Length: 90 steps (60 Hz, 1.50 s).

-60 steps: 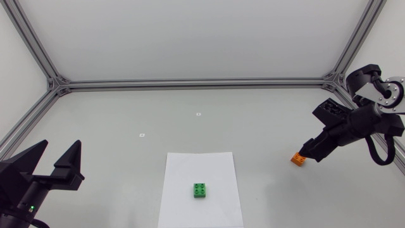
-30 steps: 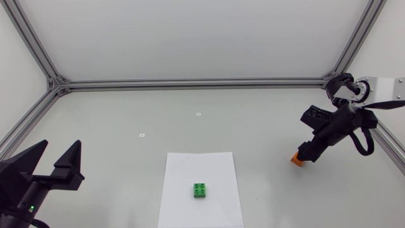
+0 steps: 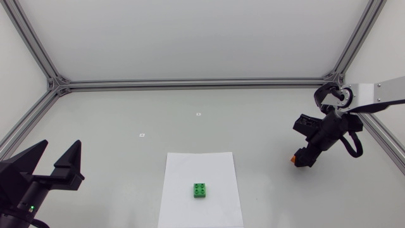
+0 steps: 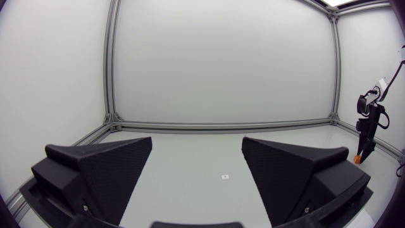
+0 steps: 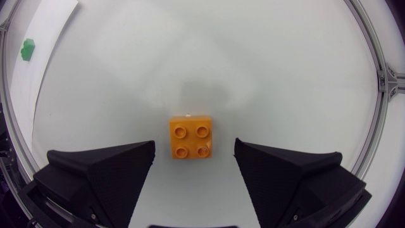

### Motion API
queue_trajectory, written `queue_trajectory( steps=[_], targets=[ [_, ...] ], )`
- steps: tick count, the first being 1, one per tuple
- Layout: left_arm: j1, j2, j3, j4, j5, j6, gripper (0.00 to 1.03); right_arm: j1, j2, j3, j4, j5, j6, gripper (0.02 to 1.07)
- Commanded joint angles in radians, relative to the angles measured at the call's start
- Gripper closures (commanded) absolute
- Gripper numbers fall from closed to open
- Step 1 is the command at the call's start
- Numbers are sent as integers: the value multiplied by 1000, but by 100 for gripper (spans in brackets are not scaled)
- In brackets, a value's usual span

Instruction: Pick up the orange 2x2 brick with the right arm and stack it on top of the green 2x2 brick in the center

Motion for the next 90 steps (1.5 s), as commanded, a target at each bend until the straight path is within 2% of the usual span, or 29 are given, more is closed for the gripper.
queue_trajectory(
  steps=[1,9,13,29,33,47,53,58,69,75,82,90],
  targets=[
    [5,-8,-41,-13,4,13,4,7,27,14,8,6,-29,24],
    [5,-8,-41,-15,4,13,4,10,30,22,11,6,-34,31],
    [5,-8,-41,-15,4,13,4,10,36,29,13,6,-34,39],
    [5,-8,-41,-15,4,13,4,14,58,28,19,6,-42,40],
    [5,-8,-41,-15,4,13,4,16,59,28,22,5,-42,44],
    [5,-8,-41,-15,6,13,4,21,68,42,22,3,-42,49],
    [5,-8,-41,-13,4,13,4,21,70,45,20,-1,-42,57],
    [5,-8,-41,-15,4,13,4,21,70,42,19,0,-43,58],
    [5,-8,-41,-15,4,13,4,14,50,51,2,-3,-57,80],
    [5,-8,-41,-15,4,13,4,18,12,48,-24,-6,-65,87],
    [5,-8,-41,-15,4,13,4,44,-59,28,-58,-7,-69,92],
    [5,-8,-41,-15,4,13,4,119,-154,-15,-92,-6,-54,92]
  ],
)
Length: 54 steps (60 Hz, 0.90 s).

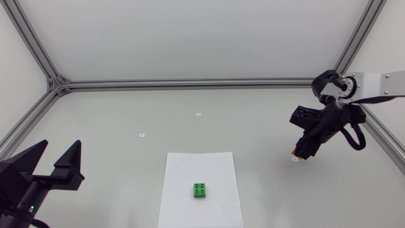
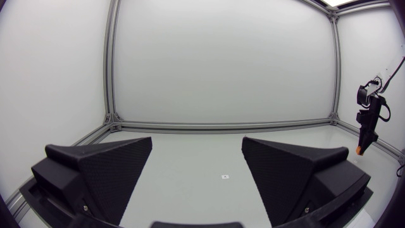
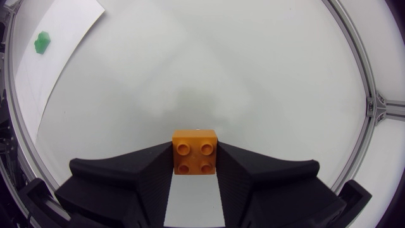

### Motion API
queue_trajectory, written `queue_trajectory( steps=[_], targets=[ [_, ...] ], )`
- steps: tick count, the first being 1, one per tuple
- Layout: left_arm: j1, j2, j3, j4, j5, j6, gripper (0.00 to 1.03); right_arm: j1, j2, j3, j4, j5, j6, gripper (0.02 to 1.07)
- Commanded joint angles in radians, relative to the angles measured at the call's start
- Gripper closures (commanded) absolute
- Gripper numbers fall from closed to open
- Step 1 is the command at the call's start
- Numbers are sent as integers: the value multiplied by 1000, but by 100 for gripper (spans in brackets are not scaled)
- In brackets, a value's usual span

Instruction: Pick up the orange 2x2 brick with the right arm and stack it on top of the green 2x2 brick in the center

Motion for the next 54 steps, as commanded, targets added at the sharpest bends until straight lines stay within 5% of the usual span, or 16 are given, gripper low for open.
queue_trajectory(
  steps=[1,26,54],
  targets=[
    [5,-8,-41,-15,4,13,4,55,-64,-45,-32,-2,-7,92],
    [5,-8,-41,-14,4,13,4,535,-196,-100,-78,49,210,92],
    [5,-8,-41,-14,4,13,4,880,-44,6,-77,59,332,97]
  ],
)
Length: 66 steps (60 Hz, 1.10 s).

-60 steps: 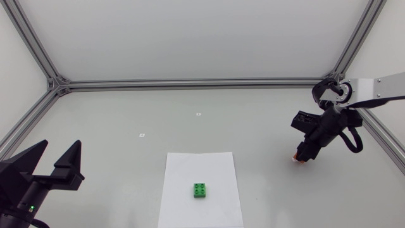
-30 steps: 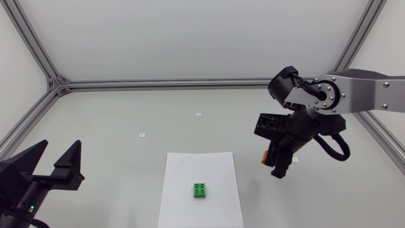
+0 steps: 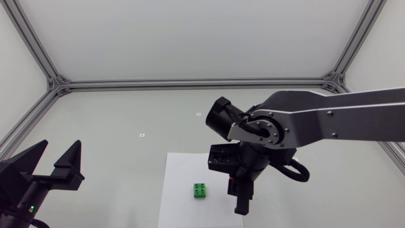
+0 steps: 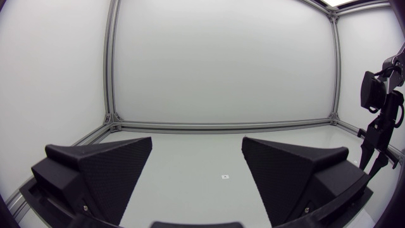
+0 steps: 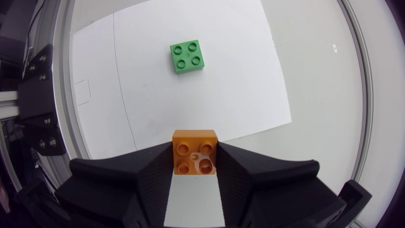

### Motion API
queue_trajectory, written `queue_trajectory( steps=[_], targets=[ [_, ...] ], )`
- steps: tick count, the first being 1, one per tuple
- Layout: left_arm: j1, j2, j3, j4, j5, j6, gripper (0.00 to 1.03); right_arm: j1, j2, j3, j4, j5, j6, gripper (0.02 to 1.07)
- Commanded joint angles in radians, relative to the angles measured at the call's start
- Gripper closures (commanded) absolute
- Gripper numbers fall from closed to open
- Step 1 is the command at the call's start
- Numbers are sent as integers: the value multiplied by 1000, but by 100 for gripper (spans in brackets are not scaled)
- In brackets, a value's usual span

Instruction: Pick up the orange 2x2 brick with the right arm and stack it on top of the green 2x2 brick in the center

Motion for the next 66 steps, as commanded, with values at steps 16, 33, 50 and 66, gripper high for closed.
queue_trajectory(
  steps=[16,33,50,66],
  targets=[
    [5,-8,-41,-13,4,13,4,128,172,154,-3,-2,32,101],
    [5,-8,-41,-15,4,13,4,142,247,241,-2,-12,-6,101],
    [5,-8,-41,-15,4,13,4,142,304,270,10,-24,-40,101],
    [5,-8,-41,-15,4,12,4,137,327,277,24,-24,-54,101]
  ],
)
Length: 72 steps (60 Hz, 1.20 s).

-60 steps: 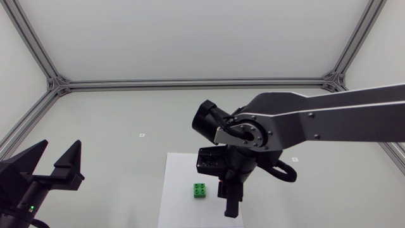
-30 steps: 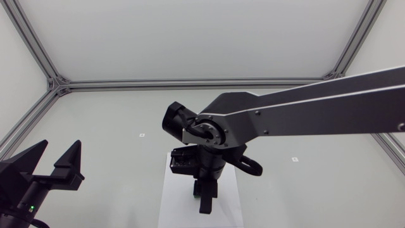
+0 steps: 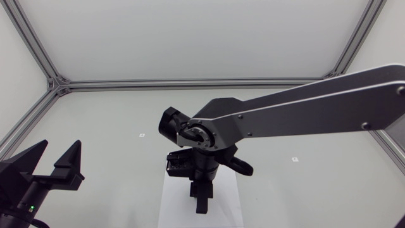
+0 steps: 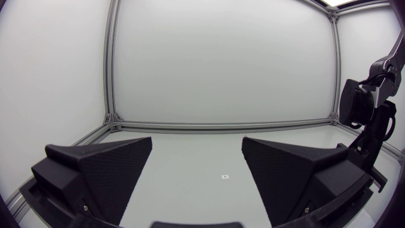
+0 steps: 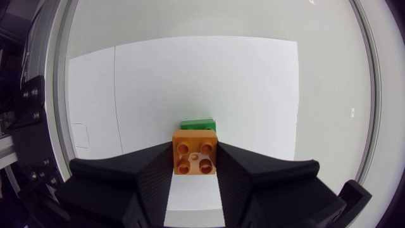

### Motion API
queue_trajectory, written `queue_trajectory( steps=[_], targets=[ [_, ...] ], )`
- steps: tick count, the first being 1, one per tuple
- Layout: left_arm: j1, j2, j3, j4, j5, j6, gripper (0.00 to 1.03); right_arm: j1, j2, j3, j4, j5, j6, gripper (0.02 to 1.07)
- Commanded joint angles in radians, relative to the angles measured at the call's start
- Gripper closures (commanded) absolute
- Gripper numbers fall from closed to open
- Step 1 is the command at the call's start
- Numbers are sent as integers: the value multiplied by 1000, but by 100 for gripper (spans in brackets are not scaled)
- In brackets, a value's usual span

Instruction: Pick up the orange 2x2 brick with the right arm and stack it on top of the green 2x2 brick in the center

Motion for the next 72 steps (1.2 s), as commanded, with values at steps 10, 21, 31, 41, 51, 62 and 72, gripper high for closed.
queue_trajectory(
  steps=[10,21,31,41,51,62,72],
  targets=[
    [5,-8,-41,-15,4,13,4,-1,45,34,1,2,-25,101],
    [5,-8,-41,-15,4,13,4,-2,58,34,1,5,-25,101],
    [5,-8,-41,-15,4,13,4,-4,68,34,-4,6,-26,101],
    [5,-8,-41,-15,4,13,4,-2,80,33,-18,11,-31,101],
    [5,-8,-41,-15,4,13,4,-4,88,31,-36,20,-31,101],
    [5,-8,-41,-15,4,13,4,-5,95,19,-41,26,-34,101],
    [5,-8,-41,-15,4,13,4,-4,118,13,-44,28,-34,101]
  ],
)
